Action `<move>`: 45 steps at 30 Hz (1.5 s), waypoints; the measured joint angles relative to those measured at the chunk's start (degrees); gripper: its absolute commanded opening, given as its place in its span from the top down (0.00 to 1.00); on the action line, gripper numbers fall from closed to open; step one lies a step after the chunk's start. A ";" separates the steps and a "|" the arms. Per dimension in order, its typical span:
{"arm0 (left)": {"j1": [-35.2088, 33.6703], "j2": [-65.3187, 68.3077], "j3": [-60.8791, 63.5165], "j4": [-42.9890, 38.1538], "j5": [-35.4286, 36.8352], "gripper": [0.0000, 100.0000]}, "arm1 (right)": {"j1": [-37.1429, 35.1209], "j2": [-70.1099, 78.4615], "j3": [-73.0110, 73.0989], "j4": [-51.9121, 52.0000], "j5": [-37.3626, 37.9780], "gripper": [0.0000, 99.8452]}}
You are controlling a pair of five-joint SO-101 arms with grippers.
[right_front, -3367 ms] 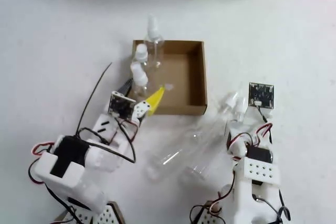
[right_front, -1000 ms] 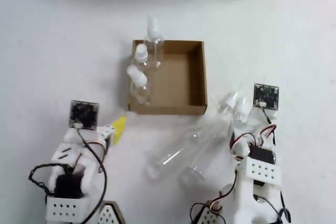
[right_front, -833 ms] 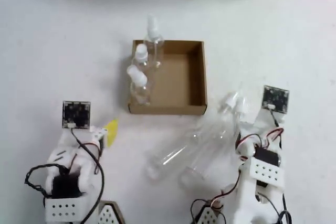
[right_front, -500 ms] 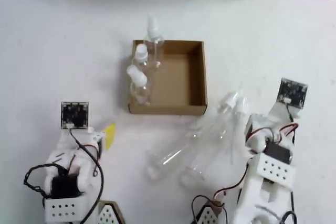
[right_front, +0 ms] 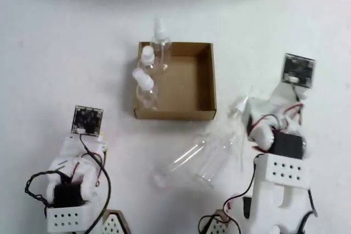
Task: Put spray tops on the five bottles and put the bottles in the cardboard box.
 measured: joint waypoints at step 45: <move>0.00 0.00 0.00 0.18 0.00 0.98 | -3.08 75.08 -44.48 7.30 -6.59 0.97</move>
